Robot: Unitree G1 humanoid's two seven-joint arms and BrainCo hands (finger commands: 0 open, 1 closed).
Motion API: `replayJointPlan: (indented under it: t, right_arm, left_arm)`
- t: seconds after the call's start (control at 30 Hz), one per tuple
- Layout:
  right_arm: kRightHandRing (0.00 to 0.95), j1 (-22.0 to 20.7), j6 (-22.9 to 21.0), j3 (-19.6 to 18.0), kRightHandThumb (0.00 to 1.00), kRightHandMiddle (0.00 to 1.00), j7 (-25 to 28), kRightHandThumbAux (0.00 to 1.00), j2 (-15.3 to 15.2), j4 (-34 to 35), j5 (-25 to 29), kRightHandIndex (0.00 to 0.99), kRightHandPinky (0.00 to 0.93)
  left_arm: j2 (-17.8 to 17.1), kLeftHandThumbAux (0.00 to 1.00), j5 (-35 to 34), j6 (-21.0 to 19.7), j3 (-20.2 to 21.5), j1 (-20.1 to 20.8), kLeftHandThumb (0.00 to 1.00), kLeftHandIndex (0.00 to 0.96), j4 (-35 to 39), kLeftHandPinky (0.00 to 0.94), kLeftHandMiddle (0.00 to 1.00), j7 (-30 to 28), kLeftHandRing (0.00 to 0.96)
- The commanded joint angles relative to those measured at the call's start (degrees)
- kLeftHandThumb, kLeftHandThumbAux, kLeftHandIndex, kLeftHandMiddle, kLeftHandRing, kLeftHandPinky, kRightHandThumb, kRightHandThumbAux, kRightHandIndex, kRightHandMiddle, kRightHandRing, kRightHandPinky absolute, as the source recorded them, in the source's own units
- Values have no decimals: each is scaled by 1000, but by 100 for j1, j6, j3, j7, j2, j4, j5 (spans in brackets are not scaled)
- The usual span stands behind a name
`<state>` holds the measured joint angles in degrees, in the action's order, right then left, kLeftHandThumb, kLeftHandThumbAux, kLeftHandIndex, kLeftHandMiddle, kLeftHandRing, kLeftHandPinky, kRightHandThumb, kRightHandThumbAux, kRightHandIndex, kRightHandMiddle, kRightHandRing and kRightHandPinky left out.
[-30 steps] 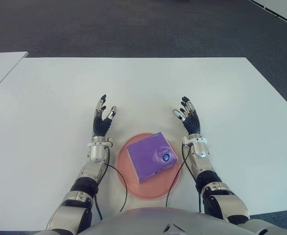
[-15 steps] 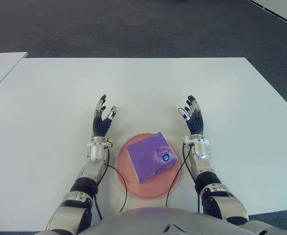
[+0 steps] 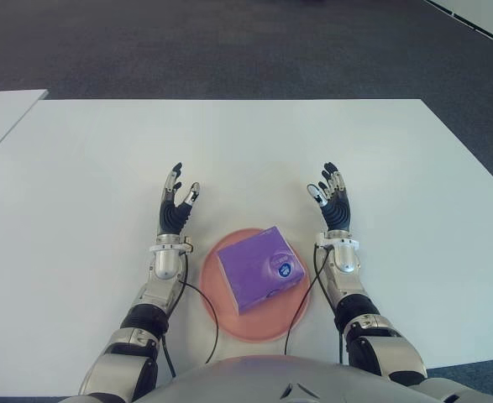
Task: Put the tissue paper into the plate.
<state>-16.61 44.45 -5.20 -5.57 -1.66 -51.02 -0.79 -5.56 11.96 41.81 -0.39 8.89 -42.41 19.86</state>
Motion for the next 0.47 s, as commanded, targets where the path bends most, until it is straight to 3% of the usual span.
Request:
replayJointPlan:
  t: [0.03,0.47]
  right_arm:
    - [0,423,-23,81,12,0,-55,547,184,-391,-112,0,0]
    - [0,317,-137,99,11,0,-8,555,196,-460,-71,0,0]
  left_arm:
    - [-52,435,-47,-33,29,-210,0,0,-237,0,0,-144,0]
    - [-66,443,-120,-177,65,-168,0,0,-189,0,0,-270,0]
